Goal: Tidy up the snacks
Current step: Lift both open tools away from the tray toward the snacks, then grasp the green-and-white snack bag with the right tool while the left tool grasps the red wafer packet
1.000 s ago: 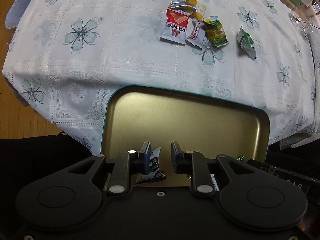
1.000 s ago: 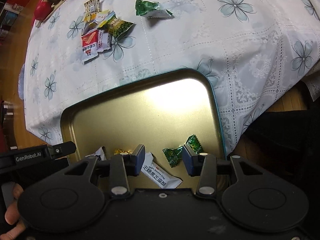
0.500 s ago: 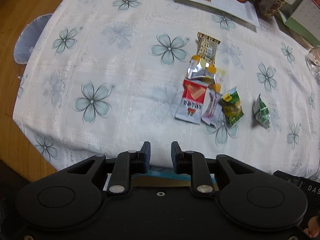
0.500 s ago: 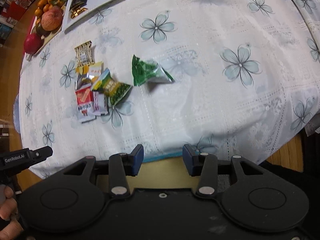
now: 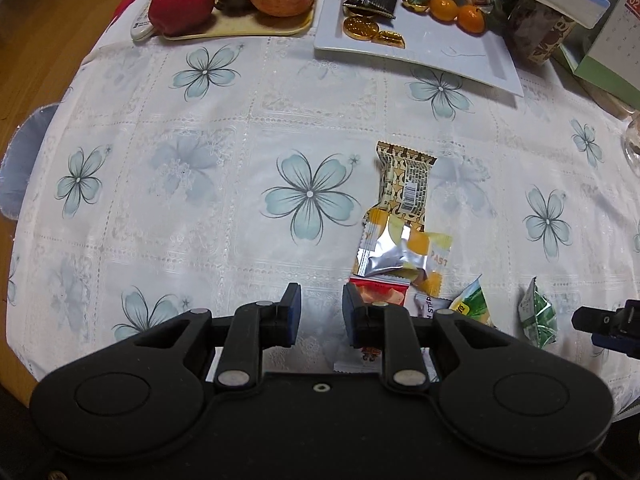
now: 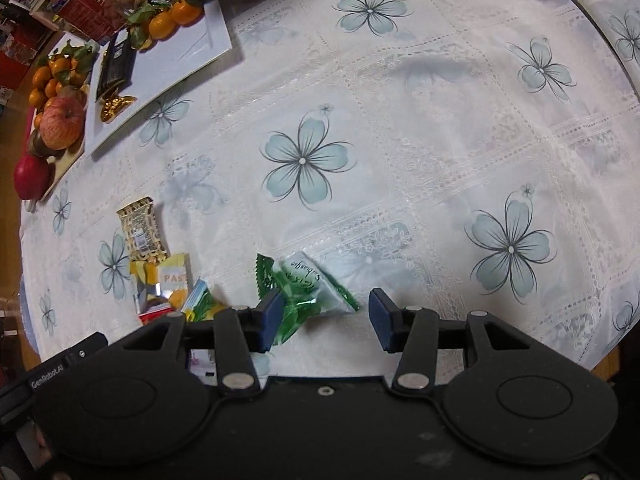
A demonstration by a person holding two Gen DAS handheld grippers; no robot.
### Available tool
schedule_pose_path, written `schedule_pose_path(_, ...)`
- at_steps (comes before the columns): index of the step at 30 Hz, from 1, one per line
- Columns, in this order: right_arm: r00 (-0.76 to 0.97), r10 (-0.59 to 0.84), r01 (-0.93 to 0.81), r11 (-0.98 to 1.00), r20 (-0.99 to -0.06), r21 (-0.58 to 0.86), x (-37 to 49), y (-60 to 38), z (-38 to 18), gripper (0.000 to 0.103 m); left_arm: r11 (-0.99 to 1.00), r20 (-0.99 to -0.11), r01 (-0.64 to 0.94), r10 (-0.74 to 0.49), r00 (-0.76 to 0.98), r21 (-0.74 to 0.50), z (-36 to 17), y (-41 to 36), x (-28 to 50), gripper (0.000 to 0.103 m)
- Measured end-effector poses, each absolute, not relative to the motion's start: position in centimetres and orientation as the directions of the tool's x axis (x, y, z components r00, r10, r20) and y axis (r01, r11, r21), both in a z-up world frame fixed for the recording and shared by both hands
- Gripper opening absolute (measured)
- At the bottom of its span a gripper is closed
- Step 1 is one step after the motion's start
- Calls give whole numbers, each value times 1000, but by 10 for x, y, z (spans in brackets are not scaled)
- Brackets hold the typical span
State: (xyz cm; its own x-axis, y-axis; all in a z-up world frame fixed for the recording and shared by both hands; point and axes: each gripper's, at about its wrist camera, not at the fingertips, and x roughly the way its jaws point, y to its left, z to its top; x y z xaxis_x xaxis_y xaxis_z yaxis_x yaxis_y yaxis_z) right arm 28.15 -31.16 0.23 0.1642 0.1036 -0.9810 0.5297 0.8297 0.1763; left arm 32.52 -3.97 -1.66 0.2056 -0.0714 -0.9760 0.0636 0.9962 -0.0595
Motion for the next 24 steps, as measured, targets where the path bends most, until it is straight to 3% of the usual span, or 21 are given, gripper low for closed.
schedule_pose_path(8, 132, 140, 567, 801, -981, 190, 293, -309, -23, 50, 994, -981, 38, -106, 163, -102, -17, -29, 325, 31)
schedule_pose_path(24, 79, 78, 512, 852, -994, 107, 309, -267, -52, 55, 990, -979, 22, -143, 144, -141, -16, -24, 330, 31)
